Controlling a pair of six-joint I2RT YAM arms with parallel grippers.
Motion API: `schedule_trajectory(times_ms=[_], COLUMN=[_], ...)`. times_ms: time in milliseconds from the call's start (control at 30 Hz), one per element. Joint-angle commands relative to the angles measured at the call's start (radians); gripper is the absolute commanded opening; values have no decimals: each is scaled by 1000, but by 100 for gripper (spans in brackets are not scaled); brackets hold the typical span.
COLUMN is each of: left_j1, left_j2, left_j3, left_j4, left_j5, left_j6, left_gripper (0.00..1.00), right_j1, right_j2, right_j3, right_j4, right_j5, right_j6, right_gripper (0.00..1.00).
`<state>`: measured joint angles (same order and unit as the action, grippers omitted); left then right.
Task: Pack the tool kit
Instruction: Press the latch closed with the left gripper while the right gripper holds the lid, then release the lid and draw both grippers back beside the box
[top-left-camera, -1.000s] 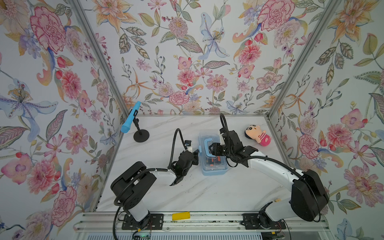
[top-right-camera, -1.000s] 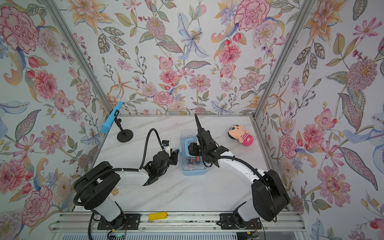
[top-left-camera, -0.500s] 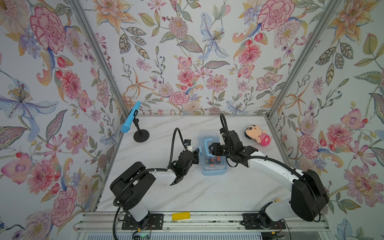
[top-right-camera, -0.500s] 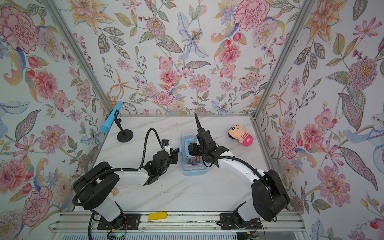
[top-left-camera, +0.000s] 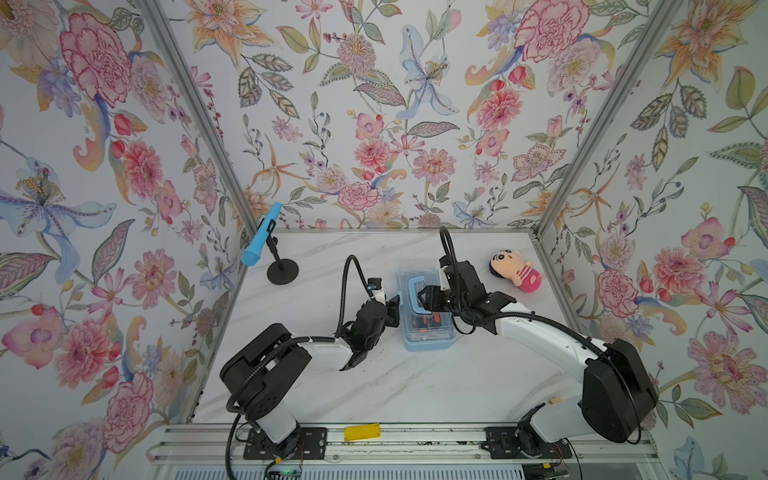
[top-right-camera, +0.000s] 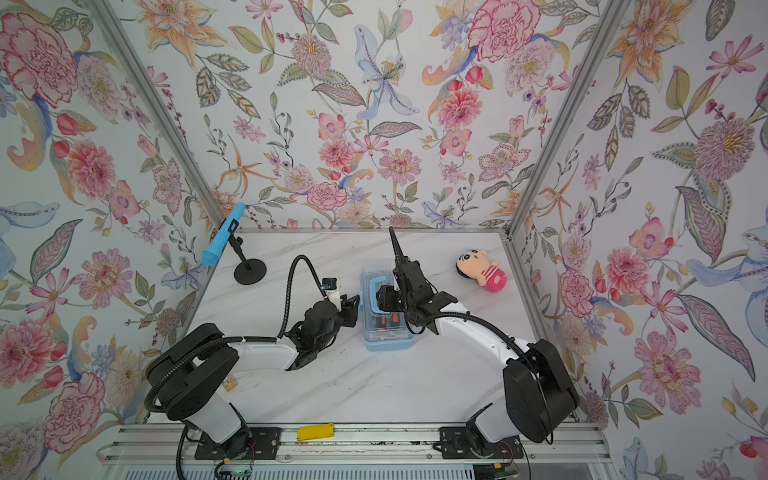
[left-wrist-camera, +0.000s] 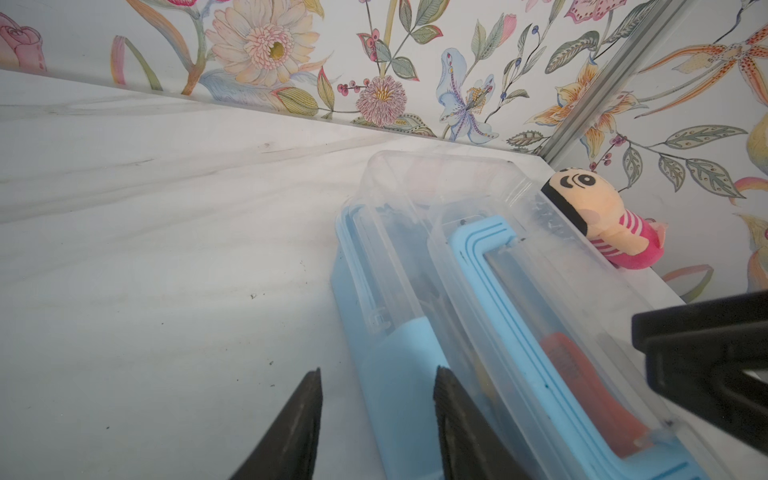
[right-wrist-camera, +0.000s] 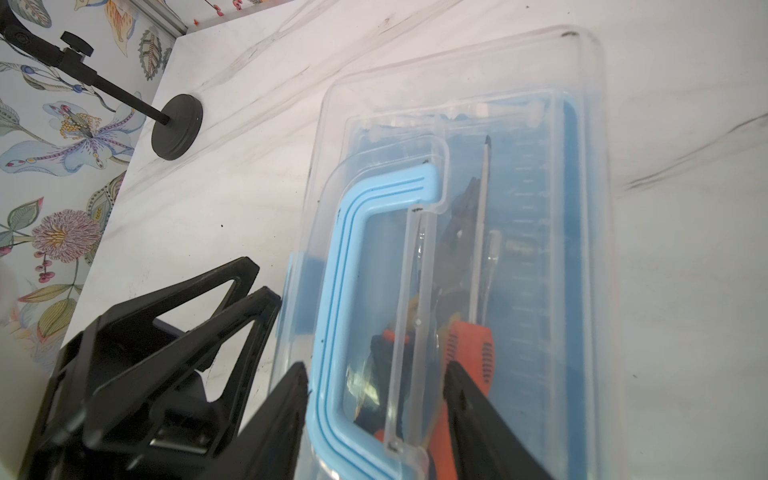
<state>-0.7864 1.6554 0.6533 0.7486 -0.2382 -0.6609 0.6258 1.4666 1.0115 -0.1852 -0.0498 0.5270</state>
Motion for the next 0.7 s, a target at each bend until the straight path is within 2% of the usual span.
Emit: schedule_trajectory(times_ms=[0, 100, 267, 667], left_j1=[-7, -7, -7, -9], left_j2=[21, 39, 69, 120], left_j3=[12, 4, -14, -60], left_j4=[40, 66, 127, 255], left_j5=[27, 44, 77, 142], left_j6=[-24, -40, -65, -102], left_gripper=[47, 44, 29, 22], right_j1=[-6, -6, -8, -8], right_j2=[32, 34, 37, 52], right_j3=[-22, -22, -21, -14], right_j4=[-52, -51, -53, -56], right_j5=[-17, -19, -19, -31], right_j6=[-9, -10, -11, -13], right_gripper=[54, 54, 54, 54])
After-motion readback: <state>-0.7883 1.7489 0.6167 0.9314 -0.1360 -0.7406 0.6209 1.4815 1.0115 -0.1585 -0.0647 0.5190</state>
